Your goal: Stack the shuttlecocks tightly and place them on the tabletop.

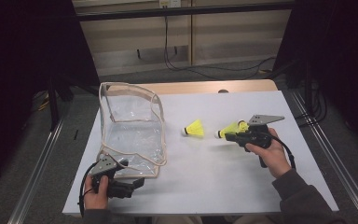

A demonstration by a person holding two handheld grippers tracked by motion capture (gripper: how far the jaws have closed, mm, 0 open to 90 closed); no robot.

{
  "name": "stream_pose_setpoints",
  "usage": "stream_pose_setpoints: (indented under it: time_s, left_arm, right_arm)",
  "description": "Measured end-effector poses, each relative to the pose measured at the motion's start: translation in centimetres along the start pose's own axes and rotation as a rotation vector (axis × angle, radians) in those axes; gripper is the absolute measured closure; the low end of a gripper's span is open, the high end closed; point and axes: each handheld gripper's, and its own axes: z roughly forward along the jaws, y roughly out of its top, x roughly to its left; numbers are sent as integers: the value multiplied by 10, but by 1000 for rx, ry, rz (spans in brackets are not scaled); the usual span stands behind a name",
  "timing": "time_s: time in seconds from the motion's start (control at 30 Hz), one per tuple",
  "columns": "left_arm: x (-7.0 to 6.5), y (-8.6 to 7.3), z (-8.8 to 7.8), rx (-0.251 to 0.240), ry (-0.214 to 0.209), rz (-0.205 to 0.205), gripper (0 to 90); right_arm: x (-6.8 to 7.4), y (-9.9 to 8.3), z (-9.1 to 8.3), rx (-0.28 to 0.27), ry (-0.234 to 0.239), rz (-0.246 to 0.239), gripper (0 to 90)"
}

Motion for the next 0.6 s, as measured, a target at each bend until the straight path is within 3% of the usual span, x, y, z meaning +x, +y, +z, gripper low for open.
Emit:
stream_pose_setpoints:
  time_s: [0.6]
  left_arm:
    - [0, 0, 0, 0, -1, 1, 47]
  right_arm:
    - [-3, 4, 9, -2, -13, 23, 869]
